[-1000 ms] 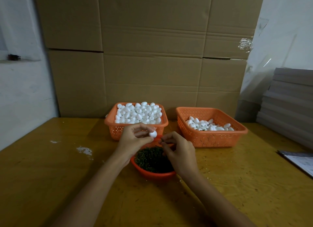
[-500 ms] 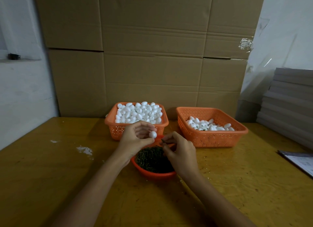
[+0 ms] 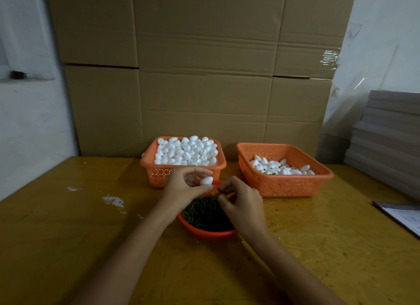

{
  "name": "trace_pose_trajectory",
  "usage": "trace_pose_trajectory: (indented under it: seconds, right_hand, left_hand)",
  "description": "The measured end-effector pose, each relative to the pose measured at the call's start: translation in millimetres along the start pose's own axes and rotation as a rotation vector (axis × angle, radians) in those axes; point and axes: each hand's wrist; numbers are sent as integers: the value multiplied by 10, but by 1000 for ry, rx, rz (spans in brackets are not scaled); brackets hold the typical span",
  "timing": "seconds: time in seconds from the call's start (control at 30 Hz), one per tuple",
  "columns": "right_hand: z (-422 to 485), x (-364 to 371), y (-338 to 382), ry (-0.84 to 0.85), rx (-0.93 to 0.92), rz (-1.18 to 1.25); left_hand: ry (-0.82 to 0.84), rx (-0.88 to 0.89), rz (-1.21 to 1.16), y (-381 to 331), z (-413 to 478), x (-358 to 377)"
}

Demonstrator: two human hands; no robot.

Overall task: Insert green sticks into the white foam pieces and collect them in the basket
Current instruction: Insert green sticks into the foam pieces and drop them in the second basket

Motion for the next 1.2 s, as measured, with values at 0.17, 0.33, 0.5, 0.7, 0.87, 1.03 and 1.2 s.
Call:
trace_pose_trajectory:
  seconds: [0.17,0.33,0.5,0.7,0.87,1.03,1.2]
  right_hand:
    - [1,0,4,12,1,-12]
    - [6,-10,22,3,1,-22]
    - [17,-19,45,-25,12,22]
    - [6,-13,58,-73,43,83]
    - [-1,-8,47,-106,62,129]
    - [1,-2,22,-91,73,119]
    - [-1,-3,20,-87,70,133]
  left_hand:
    - [-57,-36,30,30,24,17]
    - [-80,-91,-96,36,40,9]
    - [-79,-113,-171,13,38,-2]
    - [-55,-149,-274,-6,42,-23]
    - [3,-135,-263,-23,27,-17]
    - [32,-126,-254,-24,29,-27]
    - [89,-95,-165,-8,20,-15]
Point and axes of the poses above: each hand's wrist, its own z-axis towards the middle knuckle, its own x-axis out of the palm, y = z × x, and after that the axes turned 12 degrees about -x, right-handed
